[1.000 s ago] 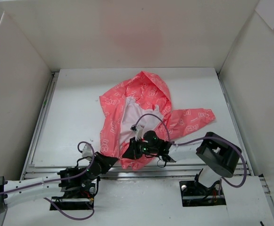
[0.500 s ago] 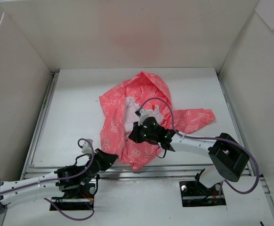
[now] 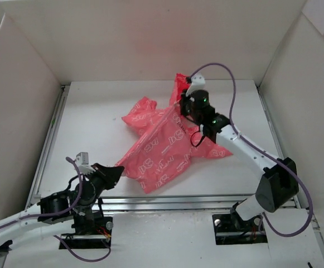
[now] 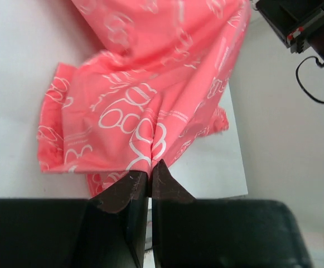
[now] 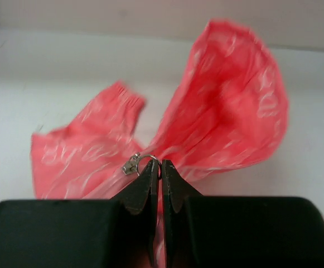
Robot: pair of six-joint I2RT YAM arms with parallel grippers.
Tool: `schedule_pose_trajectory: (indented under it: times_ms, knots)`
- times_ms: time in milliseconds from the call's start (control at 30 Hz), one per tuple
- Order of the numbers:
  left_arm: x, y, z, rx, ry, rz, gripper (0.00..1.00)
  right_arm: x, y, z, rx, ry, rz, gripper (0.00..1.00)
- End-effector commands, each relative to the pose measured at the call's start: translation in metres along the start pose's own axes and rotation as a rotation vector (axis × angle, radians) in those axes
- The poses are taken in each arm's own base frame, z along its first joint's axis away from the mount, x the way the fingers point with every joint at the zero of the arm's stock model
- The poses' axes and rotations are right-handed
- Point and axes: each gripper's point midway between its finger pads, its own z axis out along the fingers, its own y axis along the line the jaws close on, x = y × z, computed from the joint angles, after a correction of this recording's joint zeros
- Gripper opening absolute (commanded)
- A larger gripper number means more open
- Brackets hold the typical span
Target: Zip up the jacket
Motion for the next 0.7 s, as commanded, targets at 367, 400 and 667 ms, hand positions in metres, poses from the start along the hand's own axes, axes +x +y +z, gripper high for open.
schedule_pose_trajectory:
  times_ms: [367, 400, 667]
  knots:
    - [-0.05, 0.029, -0.019, -0.077, -0.171, 0.081, 0.0, -0.186, -0.24, 0.045, 0.453, -0.208, 0.081, 0.0]
    - [-0.054, 0.026, -0.019, -0.076, -0.178, 0.086, 0.0, -0.19, -0.224, 0.046, 0.367, -0.213, 0.08, 0.0]
    - [-0.054, 0.011, -0.012, -0.1, -0.175, 0.148, 0.0, -0.173, -0.098, 0.002, -0.031, -0.222, -0.021, 0.0]
